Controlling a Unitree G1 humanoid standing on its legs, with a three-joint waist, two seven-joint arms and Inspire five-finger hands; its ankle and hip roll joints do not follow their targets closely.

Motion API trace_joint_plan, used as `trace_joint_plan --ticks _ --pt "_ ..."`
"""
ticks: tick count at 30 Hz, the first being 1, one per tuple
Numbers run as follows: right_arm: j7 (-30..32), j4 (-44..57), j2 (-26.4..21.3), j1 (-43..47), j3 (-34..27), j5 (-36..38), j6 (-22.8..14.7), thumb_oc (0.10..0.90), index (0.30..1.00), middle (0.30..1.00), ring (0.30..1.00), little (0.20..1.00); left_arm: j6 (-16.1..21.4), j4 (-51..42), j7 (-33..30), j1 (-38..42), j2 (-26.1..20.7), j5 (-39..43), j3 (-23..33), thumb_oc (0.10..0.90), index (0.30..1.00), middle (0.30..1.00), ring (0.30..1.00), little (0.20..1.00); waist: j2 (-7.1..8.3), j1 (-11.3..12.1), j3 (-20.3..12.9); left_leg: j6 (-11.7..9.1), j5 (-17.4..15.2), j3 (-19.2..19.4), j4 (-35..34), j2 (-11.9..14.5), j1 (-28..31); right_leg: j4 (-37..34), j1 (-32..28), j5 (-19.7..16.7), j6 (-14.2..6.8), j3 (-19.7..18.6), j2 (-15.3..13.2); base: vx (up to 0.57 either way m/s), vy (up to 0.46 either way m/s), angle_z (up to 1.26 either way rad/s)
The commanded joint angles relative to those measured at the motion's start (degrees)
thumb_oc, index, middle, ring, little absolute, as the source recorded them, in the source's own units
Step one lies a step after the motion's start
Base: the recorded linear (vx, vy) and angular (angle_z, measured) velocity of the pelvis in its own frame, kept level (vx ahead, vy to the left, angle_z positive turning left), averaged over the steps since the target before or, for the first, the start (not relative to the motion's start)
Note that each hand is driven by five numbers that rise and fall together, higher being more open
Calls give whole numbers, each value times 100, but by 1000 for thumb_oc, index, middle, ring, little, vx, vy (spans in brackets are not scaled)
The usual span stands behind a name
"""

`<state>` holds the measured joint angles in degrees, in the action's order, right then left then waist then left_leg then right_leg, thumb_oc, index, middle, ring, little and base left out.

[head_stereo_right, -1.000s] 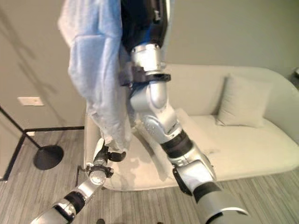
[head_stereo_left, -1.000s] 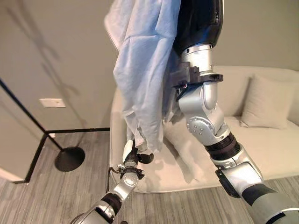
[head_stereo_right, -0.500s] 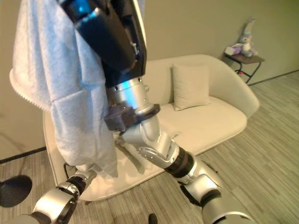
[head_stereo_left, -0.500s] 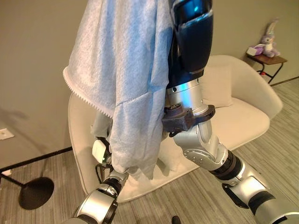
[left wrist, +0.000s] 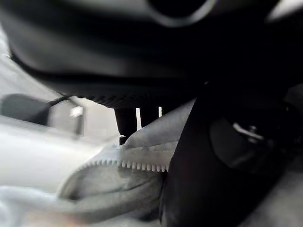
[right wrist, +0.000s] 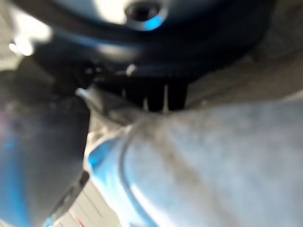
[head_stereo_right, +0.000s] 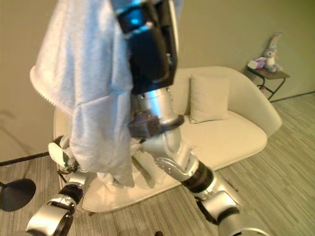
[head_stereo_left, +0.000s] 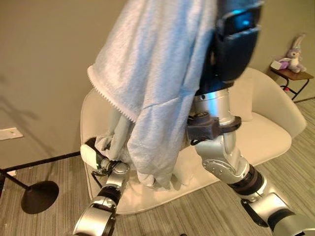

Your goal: Hang the clothes on the sofa on the clothes rack.

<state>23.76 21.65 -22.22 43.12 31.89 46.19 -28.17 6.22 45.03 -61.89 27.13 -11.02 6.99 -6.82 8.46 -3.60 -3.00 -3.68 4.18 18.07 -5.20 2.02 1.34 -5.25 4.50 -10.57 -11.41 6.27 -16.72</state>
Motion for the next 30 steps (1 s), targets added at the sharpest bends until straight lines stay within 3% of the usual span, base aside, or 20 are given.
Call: trace_joint_plan --ticks 1,3,7,16,18,21,24,27,28,30 --pt "-158 210 -36 106 -754 -153 -456 400 300 300 300 300 495 -1014 -236 464 -716 -1104 -213 400 300 300 300 300 204 287 -382 139 -694 -650 27 -192 -36 25 -13 -583 -359 170 -617 7 10 22" --pt "-299 216 -56 -152 -995 -201 -315 400 300 300 300 300 454 -2135 70 143 -1084 -1584 104 400 300 300 300 300 252 402 -338 152 -701 -720 28 -206 -88 25 -38 -651 -359 217 -643 21 41 24" --pt "-551 150 0 -550 -1323 -176 -127 400 300 300 300 300 444 -3359 572 -166 -1595 -2084 666 400 300 300 300 300 307 576 -272 163 -715 -799 38 -226 -136 25 -102 -762 -359 339 -696 16 49 14" --pt "-1184 50 69 -1503 -1881 162 -139 400 300 300 300 300 766 -4922 733 -278 -2583 -2574 1775 400 300 300 300 300 464 1041 -63 185 -683 -996 39 -233 -272 116 -245 -1079 -359 858 -857 16 45 20" --pt "-1326 156 60 -1791 -1903 175 -104 400 300 300 300 300 870 -5083 769 -320 -2631 -2511 1885 400 300 300 300 300 429 1031 -18 236 -718 -1088 31 -237 -243 327 -314 -699 -359 825 -776 47 122 36" --pt "-1561 332 -161 -2209 -1914 219 11 400 300 300 300 300 989 -5299 871 -480 -2678 -2377 2012 400 300 300 300 300 347 1016 44 341 -670 -1241 20 -283 -277 947 -203 328 -237 499 -259 17 138 52" --pt "-1779 463 -321 -2494 -1958 270 38 400 300 300 300 300 1007 -5435 924 -662 -2617 -2416 2077 400 300 300 300 300 234 1013 74 327 -540 -1436 20 -281 -348 1294 -117 1118 108 427 472 6 51 49" --pt "-1789 370 -308 -2643 -2094 262 28 400 300 300 300 300 1128 -5481 953 -810 -2457 -2289 2089 400 300 300 300 300 185 935 107 328 -476 -1671 20 -395 -327 1437 23 1454 360 -7 1190 48 3 26" --pt "-1790 374 -310 -2653 -2092 261 29 400 300 300 300 300 1133 -5486 958 -823 -2451 -2285 2093 400 300 300 300 300 178 933 99 320 -487 -1676 20 -386 -324 1457 29 1473 372 -6 1198 31 -20 67" --pt "-1748 307 -260 -2795 -2169 230 2 400 300 300 300 300 1180 -5559 983 -1126 -2348 -2285 2200 400 300 300 300 300 142 930 105 341 -486 -1912 20 -540 -243 1402 53 1530 584 -326 1573 82 -43 64"
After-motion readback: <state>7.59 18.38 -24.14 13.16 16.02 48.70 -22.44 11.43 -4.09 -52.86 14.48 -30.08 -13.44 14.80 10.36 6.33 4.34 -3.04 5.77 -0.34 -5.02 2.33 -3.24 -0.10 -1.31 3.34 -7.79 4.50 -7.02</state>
